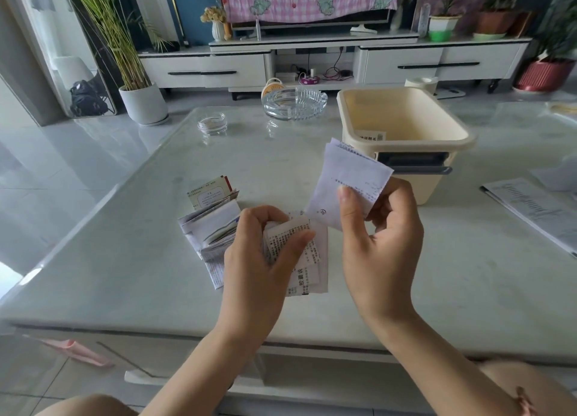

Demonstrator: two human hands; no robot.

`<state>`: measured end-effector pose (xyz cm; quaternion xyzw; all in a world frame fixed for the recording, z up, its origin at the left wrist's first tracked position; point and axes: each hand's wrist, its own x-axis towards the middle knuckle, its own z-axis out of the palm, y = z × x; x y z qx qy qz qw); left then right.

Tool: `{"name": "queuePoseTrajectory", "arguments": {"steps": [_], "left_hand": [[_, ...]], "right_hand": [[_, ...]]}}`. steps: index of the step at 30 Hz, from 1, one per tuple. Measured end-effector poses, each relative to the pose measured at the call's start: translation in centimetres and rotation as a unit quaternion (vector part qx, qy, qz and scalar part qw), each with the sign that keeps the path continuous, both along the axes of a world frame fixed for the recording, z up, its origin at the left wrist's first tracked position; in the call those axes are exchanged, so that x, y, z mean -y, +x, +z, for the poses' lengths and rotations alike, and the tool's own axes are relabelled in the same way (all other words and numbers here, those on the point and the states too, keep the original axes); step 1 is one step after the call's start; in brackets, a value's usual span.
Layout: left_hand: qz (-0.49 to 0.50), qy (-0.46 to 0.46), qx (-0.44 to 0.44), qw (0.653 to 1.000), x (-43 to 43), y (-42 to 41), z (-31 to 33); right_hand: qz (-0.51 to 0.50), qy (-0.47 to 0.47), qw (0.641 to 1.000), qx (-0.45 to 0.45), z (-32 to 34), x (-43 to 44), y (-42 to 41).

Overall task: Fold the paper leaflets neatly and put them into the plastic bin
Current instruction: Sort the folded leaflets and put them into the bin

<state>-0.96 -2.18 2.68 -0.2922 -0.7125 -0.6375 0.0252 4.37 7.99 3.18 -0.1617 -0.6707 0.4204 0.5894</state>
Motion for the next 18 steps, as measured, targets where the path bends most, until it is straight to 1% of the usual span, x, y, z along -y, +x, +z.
{"name": "queuePoseTrajectory", "arguments": {"steps": [3,7,9,11,13,16,18], "left_hand": [[-0.003,-0.001,0.009,1.000,-0.1,0.0,-0.1],[-0.015,0.016,0.045,0.999,0.0,0.1,-0.1],[-0.029,0.029,0.073,0.997,0.0,0.1,0.0],[-0.041,0.039,0.097,0.994,0.0,0.1,0.2],[-0.048,0.046,0.114,0.991,0.0,0.0,0.3],[-0.059,0.065,0.143,0.986,0.1,-0.2,0.3],[-0.065,0.071,0.155,0.983,0.1,-0.3,0.2]], "right_hand": [[0.052,-0.029,0.998,0.023,0.3,0.1,0.1],[0.145,-0.098,0.981,0.078,0.6,-0.6,0.1],[0.172,-0.137,0.971,0.098,0.7,-1.4,0.1],[0.175,-0.157,0.967,0.102,0.7,-2.0,0.1],[0.150,-0.125,0.974,0.113,0.7,-2.2,0.2],[0.116,-0.052,0.984,0.124,0.6,-1.6,0.2],[0.099,0.006,0.985,0.144,0.5,-1.3,0.2]]}}
